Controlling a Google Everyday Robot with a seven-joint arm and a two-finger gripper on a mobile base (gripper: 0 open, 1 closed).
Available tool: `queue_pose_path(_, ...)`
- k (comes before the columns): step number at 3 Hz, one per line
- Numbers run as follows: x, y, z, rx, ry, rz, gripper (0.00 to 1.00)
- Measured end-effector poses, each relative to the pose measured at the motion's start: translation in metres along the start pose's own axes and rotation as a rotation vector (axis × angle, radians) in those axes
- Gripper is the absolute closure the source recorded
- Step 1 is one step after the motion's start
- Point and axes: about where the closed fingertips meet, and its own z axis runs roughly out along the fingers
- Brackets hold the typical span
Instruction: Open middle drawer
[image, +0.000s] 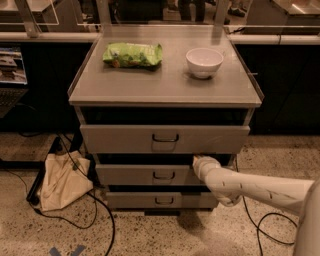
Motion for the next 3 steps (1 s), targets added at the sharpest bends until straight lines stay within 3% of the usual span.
queue_pose_path(1, 0.0242, 0.0018, 0.0222, 0.025, 0.083, -0.032, 1.0)
queue_pose_path(2, 0.0242, 0.0018, 0.0222, 0.025, 0.083, -0.032, 1.0)
queue_pose_path(3, 0.0336, 0.0046, 0.0271, 0.01, 0.145, -0.061, 1.0)
